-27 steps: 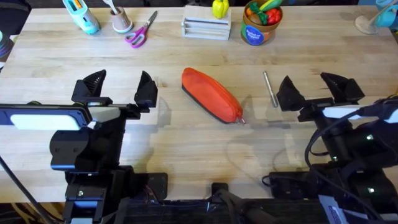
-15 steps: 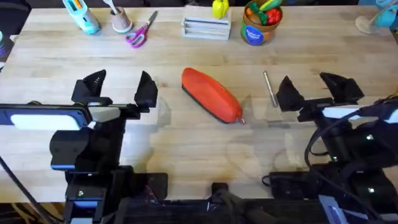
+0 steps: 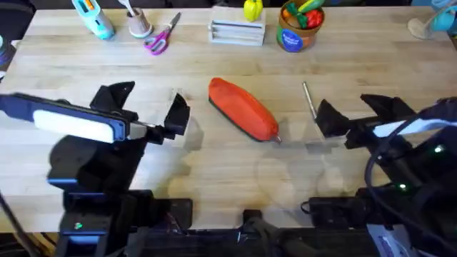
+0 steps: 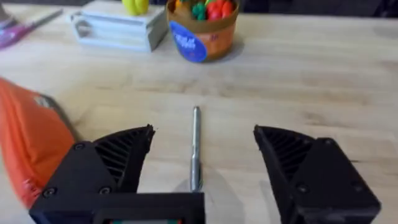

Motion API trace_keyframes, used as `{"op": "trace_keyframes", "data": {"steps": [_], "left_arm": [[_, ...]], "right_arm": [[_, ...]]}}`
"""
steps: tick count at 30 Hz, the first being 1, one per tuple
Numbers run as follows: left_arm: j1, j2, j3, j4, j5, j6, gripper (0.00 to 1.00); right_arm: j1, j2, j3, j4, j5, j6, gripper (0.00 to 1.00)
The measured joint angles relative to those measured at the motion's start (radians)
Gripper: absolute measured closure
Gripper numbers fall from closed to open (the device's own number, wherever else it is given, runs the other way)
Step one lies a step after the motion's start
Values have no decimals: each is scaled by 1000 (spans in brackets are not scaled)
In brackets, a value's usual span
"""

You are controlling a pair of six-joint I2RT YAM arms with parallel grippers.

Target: Unzip the bag, pick up the pens from the table one at a time and place them inside, then zip the bag closed.

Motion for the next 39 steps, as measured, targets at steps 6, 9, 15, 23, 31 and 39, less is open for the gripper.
{"op": "trace_keyframes", "data": {"steps": [6,9,15,23,31,39], "left_arm": [[0,256,250,-88,129,250,10],[0,439,391,-160,183,379,9],[0,995,831,-440,242,693,11],[0,1349,1114,-679,354,1075,10],[-8,1469,1138,-596,463,1216,7],[-44,1547,1146,-649,514,1316,8]], "right_arm": [[0,201,267,-183,-37,-9,5],[0,326,413,-266,-61,-30,5],[0,621,734,-453,-97,-77,5],[0,716,840,-484,-103,-87,5],[0,716,840,-514,-106,-87,5],[0,716,840,-521,-106,-87,5]]}}
